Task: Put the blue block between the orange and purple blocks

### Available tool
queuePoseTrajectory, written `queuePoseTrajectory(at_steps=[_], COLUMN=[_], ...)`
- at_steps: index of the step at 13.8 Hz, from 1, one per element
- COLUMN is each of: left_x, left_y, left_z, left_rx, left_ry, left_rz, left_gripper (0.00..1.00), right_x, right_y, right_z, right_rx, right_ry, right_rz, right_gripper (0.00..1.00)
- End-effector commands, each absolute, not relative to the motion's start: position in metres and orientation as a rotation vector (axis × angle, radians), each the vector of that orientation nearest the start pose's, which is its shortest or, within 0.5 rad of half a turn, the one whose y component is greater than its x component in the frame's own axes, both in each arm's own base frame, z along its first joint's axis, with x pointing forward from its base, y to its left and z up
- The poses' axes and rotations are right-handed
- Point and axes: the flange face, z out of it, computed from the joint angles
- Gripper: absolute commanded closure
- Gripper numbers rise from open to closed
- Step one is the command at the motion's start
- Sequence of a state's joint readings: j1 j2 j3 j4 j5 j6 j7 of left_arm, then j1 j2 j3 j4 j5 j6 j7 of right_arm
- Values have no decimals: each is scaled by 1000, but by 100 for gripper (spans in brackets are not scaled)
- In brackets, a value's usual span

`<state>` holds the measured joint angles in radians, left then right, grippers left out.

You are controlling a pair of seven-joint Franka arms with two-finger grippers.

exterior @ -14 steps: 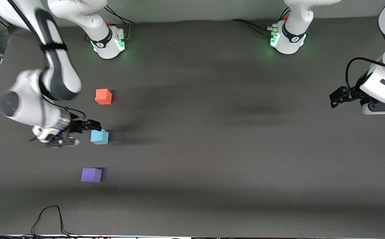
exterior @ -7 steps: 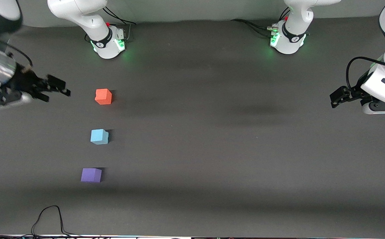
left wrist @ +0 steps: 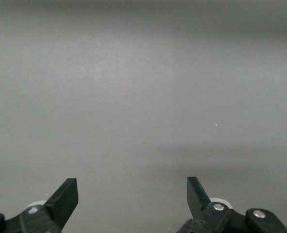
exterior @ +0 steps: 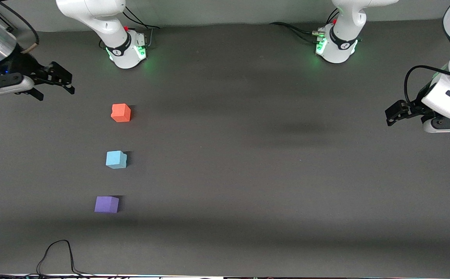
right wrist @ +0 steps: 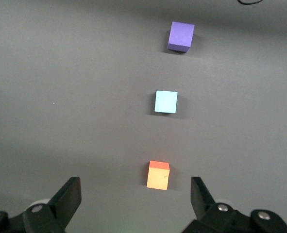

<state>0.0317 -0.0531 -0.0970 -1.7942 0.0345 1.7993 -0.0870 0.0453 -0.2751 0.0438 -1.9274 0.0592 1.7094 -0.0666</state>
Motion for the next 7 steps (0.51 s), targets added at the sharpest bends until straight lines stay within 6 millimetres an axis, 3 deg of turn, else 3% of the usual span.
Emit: queuePoseTrajectory(at_steps=[1,7], left_x=[551,552], left_y=[-37,-45], left_z=[576,573], left_rx=[-3112,-3113], left_ry=[-2,0], left_rz=[-87,-71], left_gripper=[0,0], right_x=[476,484], right_y=[50,46], right_z=[603,585], right_rx=[-3104,-3100], right_ry=[-202,-188], right_rz=[-96,-97], right_gripper=[0,0])
